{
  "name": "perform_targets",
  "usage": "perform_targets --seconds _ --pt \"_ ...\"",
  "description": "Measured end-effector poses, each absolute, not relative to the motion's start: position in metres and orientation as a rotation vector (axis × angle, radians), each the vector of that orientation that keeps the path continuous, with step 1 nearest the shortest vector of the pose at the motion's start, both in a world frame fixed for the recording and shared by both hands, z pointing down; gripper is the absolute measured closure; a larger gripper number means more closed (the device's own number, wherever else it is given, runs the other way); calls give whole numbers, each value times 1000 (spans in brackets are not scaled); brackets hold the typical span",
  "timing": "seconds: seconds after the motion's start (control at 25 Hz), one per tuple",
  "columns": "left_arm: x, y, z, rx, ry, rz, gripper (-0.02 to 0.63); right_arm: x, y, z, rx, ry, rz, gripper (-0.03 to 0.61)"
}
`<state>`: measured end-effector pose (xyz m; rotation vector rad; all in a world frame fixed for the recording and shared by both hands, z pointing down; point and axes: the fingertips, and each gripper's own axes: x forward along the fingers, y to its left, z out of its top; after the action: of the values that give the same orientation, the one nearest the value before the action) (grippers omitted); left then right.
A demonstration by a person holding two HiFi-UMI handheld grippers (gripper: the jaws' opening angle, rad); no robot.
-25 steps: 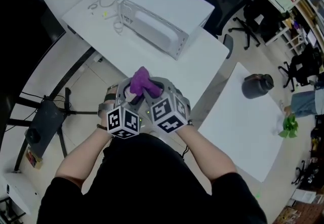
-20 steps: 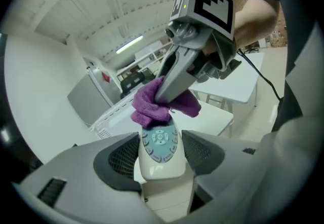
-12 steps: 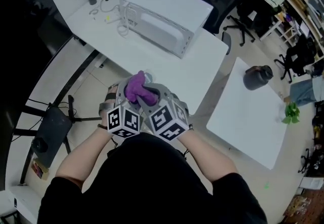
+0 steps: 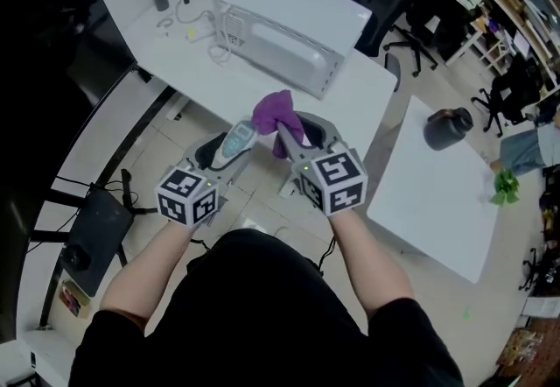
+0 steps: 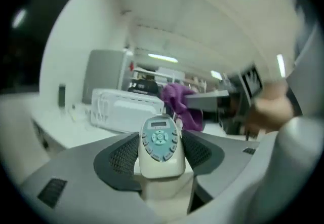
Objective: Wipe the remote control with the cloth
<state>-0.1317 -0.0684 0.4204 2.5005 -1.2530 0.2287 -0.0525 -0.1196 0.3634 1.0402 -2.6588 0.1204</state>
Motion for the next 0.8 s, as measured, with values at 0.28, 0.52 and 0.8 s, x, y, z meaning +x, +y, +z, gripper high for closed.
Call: perform_targets --seconds 0.28,0.52,0.8 --pt "-165 -92 370 1868 -718 -866 357 -88 -78 386 831 -2958 874 463" --pt "-142 -79 368 1879 -563 -841 357 -106 -77 382 800 -2998 931 465" --pt "-125 -59 381 1885 -476 -761 357 -86 -112 359 957 -2999 821 465"
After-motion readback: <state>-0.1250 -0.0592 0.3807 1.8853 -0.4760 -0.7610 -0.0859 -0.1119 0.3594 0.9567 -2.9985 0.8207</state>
